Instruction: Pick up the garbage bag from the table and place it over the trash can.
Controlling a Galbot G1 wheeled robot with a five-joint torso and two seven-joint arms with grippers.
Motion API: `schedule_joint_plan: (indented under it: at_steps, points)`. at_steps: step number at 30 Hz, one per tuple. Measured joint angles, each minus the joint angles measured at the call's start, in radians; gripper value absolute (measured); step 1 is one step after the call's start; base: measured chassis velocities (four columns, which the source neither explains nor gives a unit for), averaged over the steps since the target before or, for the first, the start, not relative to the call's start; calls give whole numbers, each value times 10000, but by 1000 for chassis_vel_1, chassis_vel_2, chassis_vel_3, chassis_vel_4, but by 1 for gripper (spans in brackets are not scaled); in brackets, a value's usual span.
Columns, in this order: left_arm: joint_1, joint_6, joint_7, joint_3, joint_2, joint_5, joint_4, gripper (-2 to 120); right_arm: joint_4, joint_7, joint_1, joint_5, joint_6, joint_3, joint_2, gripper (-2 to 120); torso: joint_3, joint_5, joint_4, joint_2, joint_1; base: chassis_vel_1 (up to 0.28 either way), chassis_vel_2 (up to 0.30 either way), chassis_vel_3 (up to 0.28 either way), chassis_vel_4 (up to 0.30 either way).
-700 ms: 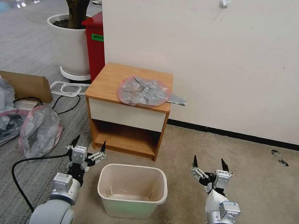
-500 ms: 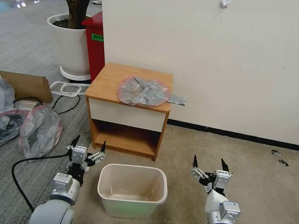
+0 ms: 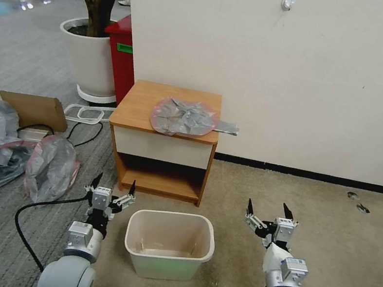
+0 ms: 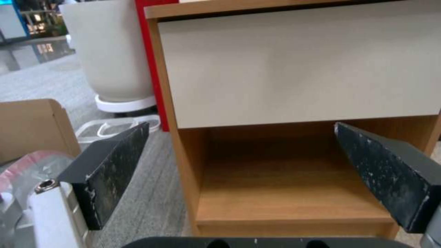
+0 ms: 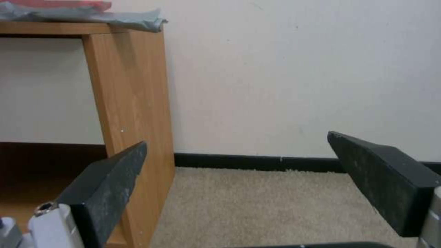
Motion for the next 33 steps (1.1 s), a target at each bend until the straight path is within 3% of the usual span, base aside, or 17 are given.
schedule_joint_plan:
  at_steps: [9,11,16,18,21,23,26,33]
  points:
    - [15,0,-1,-10,23,-12,-11,100,18,18,47,188,-56,-93,-67,100,0,-2,-7,0,0,0,0,0,0]
    - [92,1,-15,-80,137,-156,-77,99,98,32,221,571,-214,-436,-340,100,0,-4,2,0,0,0,0,0,0]
    - [1032,-56,-332,-1166,1517,-1726,-772,99,28,-14,308,973,-543,-741,-593,99,0,-3,2,0,-1,0,0,0,0]
    - [1446,-86,-199,-1536,2039,-2379,-951,99,22,-63,331,1051,-579,-871,-582,100,-1,15,1,1,-1,0,0,0,0]
    - [1573,-64,22,-1501,2097,-2696,-916,100,17,-30,405,1141,-582,-925,-582,100,0,-15,1,0,-1,0,0,0,0]
    - [1611,-62,117,-1441,2130,-3004,-917,100,-32,117,546,1243,-562,-973,-614,100,0,5,-1,0,-1,0,0,0,0]
    - [1632,-61,189,-1382,2134,-3193,-919,100,-91,300,718,1510,-494,-1001,-710,100,0,-5,-1,0,-1,0,0,0,0]
    - [1719,-316,241,-1241,2135,-3251,-941,100,-460,1097,1805,4052,-341,-1592,-990,100,1,0,0,0,-1,0,0,0,0]
